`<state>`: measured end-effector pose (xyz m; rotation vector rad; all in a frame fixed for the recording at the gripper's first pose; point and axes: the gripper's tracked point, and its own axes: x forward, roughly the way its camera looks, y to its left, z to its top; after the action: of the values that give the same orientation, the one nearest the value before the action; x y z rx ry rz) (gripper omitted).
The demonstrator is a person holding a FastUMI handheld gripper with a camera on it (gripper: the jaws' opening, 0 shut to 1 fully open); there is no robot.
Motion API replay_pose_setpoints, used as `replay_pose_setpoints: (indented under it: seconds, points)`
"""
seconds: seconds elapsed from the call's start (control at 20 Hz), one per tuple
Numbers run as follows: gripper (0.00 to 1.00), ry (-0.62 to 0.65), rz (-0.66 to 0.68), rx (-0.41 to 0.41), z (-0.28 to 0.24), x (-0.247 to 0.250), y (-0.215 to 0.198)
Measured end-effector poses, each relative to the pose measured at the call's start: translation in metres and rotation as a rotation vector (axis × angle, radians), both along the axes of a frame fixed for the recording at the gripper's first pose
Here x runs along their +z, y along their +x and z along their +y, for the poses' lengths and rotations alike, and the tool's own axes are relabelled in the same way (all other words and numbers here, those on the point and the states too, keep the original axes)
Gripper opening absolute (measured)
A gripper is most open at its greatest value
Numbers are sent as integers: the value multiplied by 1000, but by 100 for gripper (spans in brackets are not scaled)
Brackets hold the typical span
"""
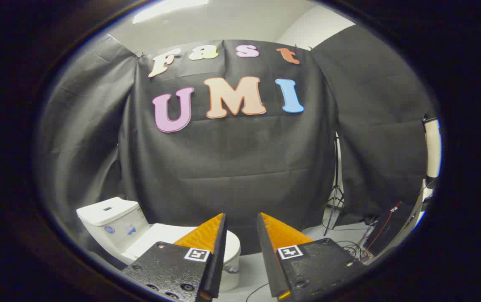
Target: Open the toilet lid.
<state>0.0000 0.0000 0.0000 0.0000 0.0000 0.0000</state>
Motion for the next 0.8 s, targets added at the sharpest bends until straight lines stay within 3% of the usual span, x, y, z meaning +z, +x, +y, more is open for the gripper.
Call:
replay_pose_setpoints:
  seconds: [0.25,0.8]
  points:
    - [42,-33,-16,61,7,1,-9]
    - [42,23,-19,14,-10,-2,-12]
